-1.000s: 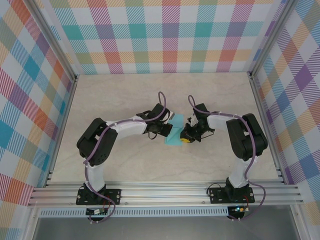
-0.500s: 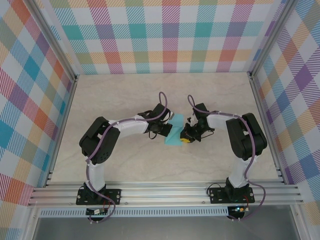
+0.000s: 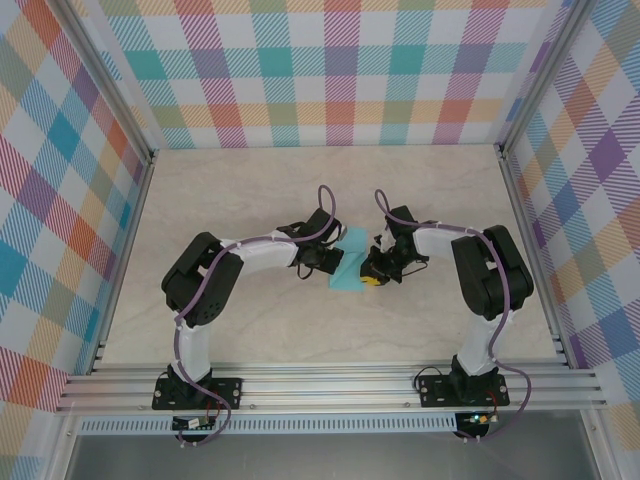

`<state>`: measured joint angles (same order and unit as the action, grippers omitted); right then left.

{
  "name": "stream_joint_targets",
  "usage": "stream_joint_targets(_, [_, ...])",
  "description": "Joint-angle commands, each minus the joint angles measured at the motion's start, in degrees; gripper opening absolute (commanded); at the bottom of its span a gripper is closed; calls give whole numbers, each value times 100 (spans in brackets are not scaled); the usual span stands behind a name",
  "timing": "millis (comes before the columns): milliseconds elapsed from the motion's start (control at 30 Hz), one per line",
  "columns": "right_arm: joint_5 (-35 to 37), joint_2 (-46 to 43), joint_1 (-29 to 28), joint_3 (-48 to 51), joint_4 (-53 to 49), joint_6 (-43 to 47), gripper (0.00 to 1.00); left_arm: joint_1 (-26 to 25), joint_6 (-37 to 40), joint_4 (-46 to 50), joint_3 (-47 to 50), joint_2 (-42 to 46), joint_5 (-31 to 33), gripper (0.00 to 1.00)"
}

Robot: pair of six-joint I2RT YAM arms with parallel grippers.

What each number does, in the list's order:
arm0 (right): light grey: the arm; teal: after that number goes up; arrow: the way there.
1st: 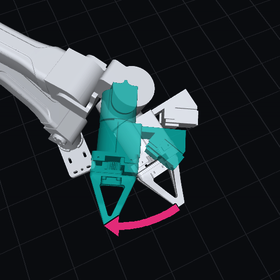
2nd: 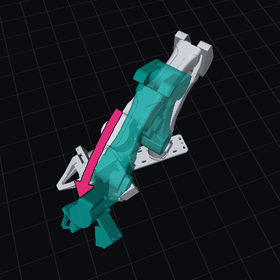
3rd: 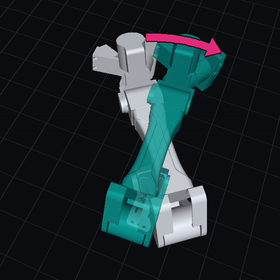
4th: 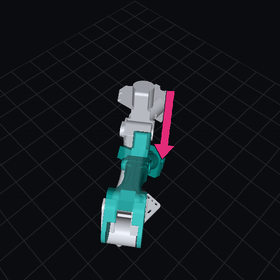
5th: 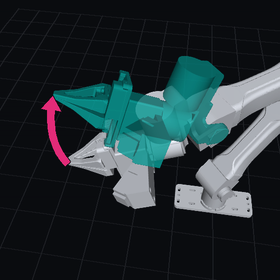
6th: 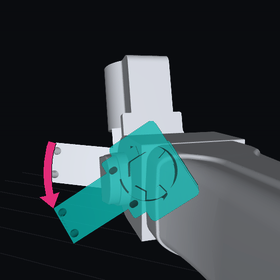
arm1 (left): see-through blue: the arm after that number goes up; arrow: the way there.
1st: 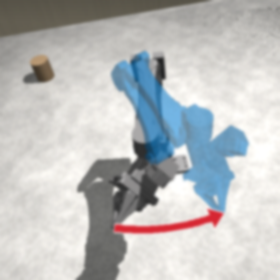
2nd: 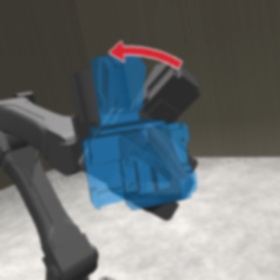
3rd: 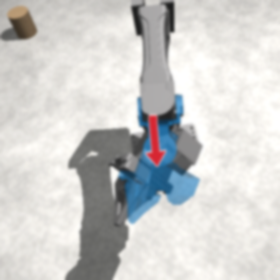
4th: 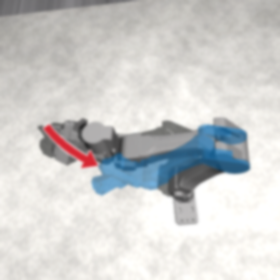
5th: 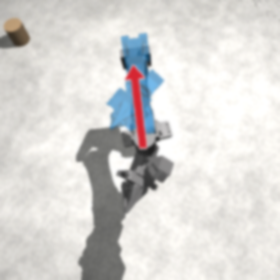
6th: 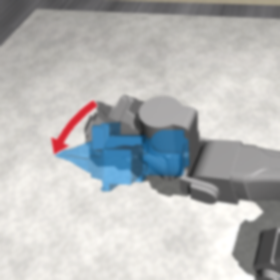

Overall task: Fold a paper plane with a square sheet of paper (fold left side to right side)
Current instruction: Fold the triangle a second time at the center of the table.

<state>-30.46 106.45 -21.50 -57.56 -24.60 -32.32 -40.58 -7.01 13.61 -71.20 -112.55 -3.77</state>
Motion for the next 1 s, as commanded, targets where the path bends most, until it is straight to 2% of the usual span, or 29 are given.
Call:
stream_joint_targets(0, [184, 265, -82, 17, -188, 88, 12, 76, 24, 167, -175, -89, 87, 0])
stream_joint_targets(300, [117, 206, -82, 40, -82, 77, 12, 76, 24, 157, -170, -182, -12, 0])
stream_joint_targets(633, [-104, -598, 135, 80, 169, -29, 12, 76, -11, 65, -11, -194, -127, 0])
stream_joint_targets(800, [-343, -618, 129, 36, 836, -585, 10, 68, -30, 30, 44, -160, -168, 0])
stream_joint_targets(967, [-434, -238, 99, -285, 1201, -972, 9, 60, -35, 13, 74, -161, -196, 0])
